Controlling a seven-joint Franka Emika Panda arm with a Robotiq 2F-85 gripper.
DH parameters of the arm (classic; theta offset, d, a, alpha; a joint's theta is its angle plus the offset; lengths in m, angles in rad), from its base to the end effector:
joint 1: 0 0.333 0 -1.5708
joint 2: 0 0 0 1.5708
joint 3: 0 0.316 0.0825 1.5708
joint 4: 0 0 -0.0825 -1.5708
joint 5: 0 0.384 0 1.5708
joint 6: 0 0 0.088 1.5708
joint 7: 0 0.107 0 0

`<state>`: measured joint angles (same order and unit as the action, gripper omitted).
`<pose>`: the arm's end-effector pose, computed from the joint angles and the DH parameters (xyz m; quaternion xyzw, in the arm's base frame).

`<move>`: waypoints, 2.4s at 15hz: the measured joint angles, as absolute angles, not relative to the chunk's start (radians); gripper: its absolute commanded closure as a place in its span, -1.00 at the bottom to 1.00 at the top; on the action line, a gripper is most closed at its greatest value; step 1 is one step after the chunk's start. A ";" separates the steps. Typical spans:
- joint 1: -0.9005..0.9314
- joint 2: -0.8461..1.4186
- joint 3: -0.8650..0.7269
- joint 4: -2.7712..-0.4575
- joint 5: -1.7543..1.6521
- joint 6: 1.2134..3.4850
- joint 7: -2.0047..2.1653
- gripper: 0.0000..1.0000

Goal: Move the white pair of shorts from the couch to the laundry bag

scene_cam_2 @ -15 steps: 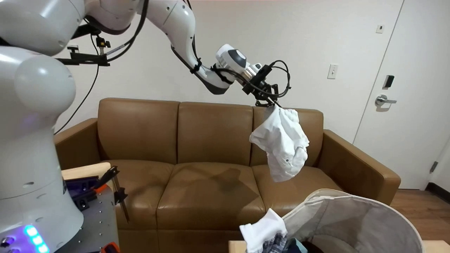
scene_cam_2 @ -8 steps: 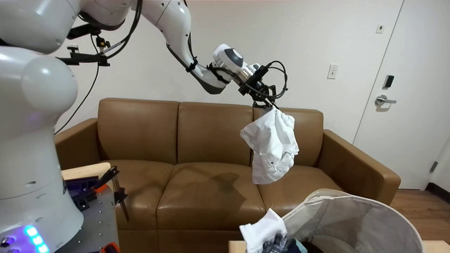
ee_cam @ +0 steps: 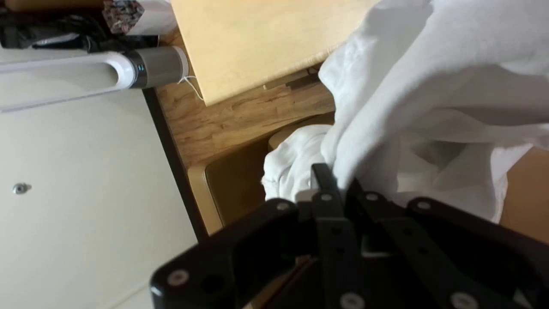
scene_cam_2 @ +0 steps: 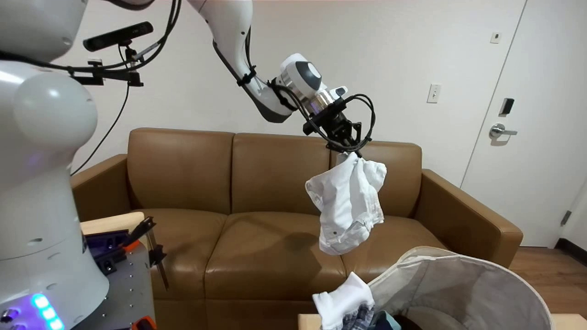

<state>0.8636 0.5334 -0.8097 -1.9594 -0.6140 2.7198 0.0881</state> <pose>0.6371 0.0944 0.3061 0.8819 0.2946 0.1640 0.3294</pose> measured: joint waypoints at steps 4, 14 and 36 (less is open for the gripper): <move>0.921 0.332 -0.909 -2.148 -0.739 2.717 0.306 0.88; 1.012 0.186 -1.061 -2.241 -0.828 2.742 0.492 0.88; 0.489 -0.434 -0.732 -2.470 -1.491 1.772 1.489 0.87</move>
